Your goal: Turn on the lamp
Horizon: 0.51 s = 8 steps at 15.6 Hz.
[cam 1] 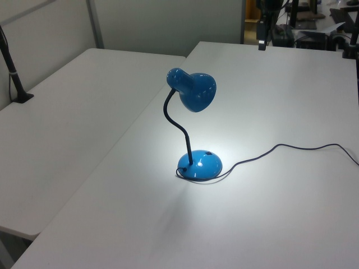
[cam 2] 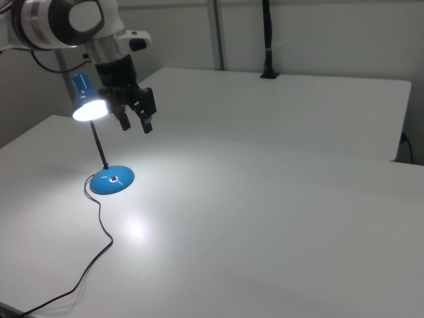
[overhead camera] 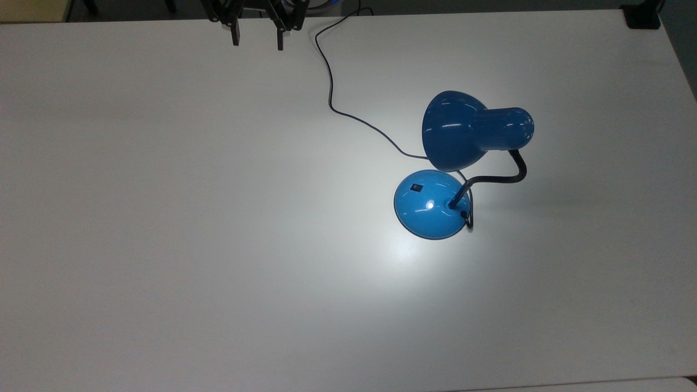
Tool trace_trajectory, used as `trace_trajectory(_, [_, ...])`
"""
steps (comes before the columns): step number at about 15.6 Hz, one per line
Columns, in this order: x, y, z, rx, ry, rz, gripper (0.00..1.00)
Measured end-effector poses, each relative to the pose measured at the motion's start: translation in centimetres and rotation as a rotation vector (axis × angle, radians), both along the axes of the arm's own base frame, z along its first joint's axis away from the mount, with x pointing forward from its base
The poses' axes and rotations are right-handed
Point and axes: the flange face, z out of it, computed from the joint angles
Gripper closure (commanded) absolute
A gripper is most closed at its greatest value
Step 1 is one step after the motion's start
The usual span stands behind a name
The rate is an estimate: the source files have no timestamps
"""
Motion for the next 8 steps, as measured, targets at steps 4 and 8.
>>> trace_trajectory(4, [-0.2,1.6,0.2,0.001,-0.008,-0.015,0.0])
trace_trajectory(8, [-0.1,1.2,0.1,0.001,-0.007,-0.026,0.0])
